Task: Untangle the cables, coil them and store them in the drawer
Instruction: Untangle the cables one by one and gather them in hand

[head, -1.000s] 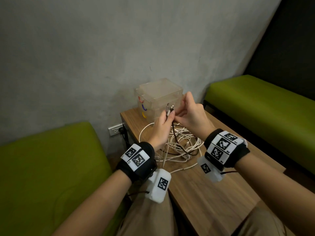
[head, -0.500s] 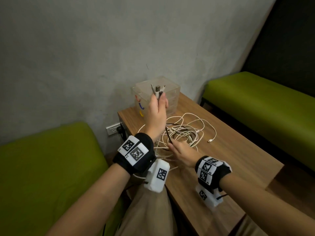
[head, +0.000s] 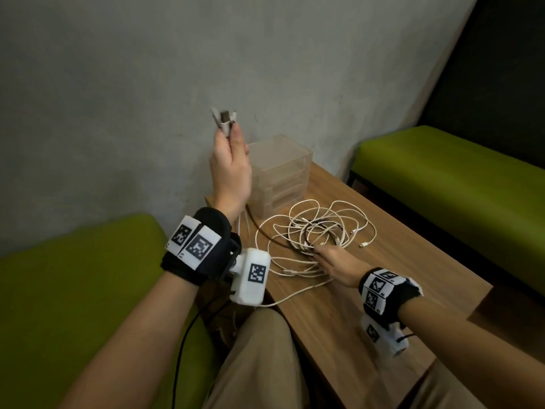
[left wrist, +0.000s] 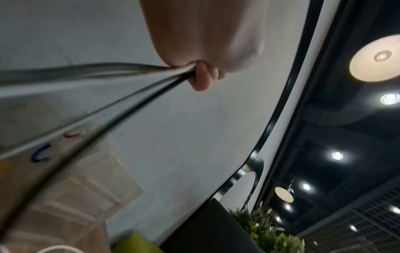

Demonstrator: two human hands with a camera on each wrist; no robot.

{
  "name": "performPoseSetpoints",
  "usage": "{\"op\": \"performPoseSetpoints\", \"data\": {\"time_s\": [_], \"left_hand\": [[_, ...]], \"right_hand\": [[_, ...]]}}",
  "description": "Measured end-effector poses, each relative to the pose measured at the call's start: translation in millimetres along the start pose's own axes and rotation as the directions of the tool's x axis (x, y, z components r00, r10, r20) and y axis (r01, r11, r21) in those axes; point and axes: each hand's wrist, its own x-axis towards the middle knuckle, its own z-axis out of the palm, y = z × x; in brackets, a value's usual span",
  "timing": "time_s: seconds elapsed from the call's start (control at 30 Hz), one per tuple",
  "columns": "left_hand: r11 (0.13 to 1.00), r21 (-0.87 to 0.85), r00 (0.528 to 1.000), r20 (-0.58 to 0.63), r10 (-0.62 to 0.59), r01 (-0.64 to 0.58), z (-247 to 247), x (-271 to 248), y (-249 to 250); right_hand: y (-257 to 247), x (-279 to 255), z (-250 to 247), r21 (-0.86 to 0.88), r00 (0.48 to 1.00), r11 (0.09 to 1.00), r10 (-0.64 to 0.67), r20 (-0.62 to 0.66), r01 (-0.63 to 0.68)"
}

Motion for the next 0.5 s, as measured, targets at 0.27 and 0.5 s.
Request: {"op": "performPoseSetpoints", "data": {"time_s": [0.27, 0.5], "left_hand": [[0.868, 0.471, 0.763, 0.616, -0.197, -0.156, 29.1, -63.7, -37.1], [0.823, 0.561, 0.728, 0.600, -0.332, -0.086, 52.2, -88.8, -58.9]], "right_hand": [[-8.2, 6.3, -30.2, -0.011, 0.964, 0.999, -0.046, -0.262, 0.045], [-14.1, 3.2, -39.4, 0.053, 0.942, 0.997, -0.036, -0.335, 0.057]]}}
